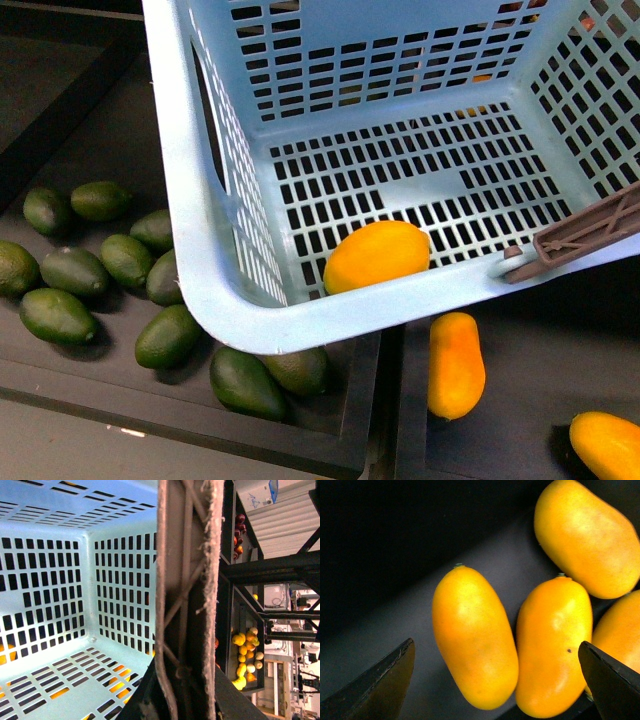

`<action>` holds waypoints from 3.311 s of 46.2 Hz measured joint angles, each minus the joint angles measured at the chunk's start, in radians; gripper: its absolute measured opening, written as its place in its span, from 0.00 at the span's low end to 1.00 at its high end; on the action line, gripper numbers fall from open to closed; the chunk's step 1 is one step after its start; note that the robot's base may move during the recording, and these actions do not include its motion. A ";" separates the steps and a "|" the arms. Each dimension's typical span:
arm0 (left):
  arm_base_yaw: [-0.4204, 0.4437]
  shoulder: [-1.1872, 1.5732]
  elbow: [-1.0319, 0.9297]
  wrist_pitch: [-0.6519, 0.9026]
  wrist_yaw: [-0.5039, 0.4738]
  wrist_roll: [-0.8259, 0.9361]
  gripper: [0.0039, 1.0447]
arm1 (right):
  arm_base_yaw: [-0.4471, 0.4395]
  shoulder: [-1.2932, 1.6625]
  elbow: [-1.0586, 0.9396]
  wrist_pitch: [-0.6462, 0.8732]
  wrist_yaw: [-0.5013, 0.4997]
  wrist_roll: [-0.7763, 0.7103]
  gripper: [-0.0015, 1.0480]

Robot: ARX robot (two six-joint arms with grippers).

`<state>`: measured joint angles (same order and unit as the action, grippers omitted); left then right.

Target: Pick lemon and mango into basket

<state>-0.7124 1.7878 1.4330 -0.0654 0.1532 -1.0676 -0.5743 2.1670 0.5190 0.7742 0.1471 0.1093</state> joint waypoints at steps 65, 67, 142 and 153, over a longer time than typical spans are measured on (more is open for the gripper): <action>0.001 0.000 0.000 0.000 -0.004 0.002 0.06 | 0.026 0.305 0.237 -0.048 0.003 0.184 0.57; 0.001 0.000 0.000 0.000 -0.004 0.001 0.06 | 0.014 0.287 0.222 -0.047 -0.011 0.189 0.57; 0.001 0.000 0.000 0.000 -0.004 0.001 0.06 | 0.810 -0.806 0.168 -0.354 0.161 0.240 0.58; 0.001 0.000 0.000 0.000 -0.005 0.001 0.06 | 0.818 -0.796 0.168 -0.375 0.199 0.268 0.88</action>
<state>-0.7116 1.7878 1.4330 -0.0654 0.1478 -1.0664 0.2436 1.3712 0.6872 0.3996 0.3462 0.3771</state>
